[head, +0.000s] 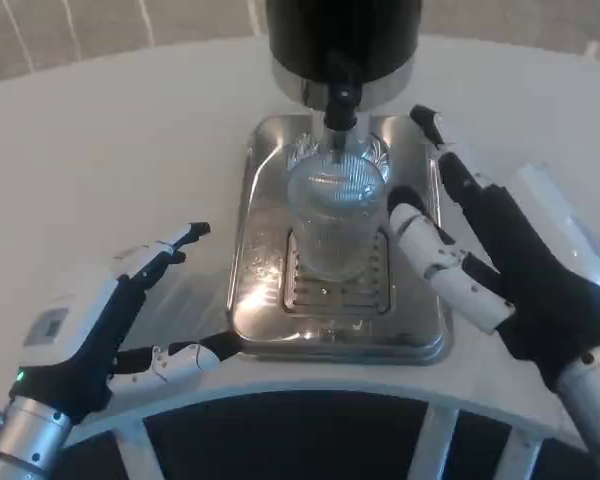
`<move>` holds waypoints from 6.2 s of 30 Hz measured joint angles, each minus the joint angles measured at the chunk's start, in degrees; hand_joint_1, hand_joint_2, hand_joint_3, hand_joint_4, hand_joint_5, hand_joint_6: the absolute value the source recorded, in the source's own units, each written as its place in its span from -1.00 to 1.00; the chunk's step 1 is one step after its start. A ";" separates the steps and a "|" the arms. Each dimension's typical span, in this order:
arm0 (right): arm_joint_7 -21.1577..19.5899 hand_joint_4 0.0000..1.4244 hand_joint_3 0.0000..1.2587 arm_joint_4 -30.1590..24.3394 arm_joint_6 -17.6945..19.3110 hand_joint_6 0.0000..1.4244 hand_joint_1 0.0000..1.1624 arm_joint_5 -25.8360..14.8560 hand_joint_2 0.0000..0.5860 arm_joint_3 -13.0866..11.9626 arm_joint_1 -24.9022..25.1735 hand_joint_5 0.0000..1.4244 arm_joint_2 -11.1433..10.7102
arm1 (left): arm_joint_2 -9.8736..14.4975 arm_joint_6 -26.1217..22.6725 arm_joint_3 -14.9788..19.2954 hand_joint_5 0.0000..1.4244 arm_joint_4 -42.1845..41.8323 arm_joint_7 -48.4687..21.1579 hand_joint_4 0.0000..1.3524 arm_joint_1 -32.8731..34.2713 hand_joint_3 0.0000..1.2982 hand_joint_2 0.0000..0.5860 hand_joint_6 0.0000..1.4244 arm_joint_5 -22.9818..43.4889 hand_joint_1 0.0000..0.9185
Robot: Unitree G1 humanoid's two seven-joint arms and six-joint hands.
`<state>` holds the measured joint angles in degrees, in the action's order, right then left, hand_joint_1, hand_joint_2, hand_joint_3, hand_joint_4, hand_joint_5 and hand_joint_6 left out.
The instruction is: Grasp the cup under the faucet to collect the drink, then remove the cup.
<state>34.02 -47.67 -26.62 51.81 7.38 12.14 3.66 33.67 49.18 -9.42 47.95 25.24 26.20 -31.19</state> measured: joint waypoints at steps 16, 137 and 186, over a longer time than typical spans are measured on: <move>-4.82 -1.00 -1.00 4.60 -4.26 -1.00 -0.86 -10.59 0.91 -0.21 8.84 -1.00 -2.63 | 0.00 -0.74 0.64 -0.63 -2.31 -1.89 -0.77 -1.99 -0.69 -0.72 -0.70 0.79 -0.63; -3.67 -1.00 -1.00 11.25 -14.88 -1.00 -1.00 -19.09 0.90 15.38 27.50 -1.00 -25.04 | -6.00 -15.27 7.34 -0.74 -12.97 -14.96 -1.00 -1.70 -1.00 -0.89 -0.61 8.77 -0.56; -7.36 -1.00 -1.00 5.81 -14.00 -1.00 -1.00 -15.84 0.95 10.83 20.26 -1.00 -23.55 | -8.09 -12.17 2.69 -0.74 -0.46 -11.98 -1.00 8.25 -1.00 -0.89 -0.60 6.13 -0.59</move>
<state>26.66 -41.86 -40.62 35.97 18.22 32.39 -19.88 25.58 37.01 -6.73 47.48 13.26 34.46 -25.05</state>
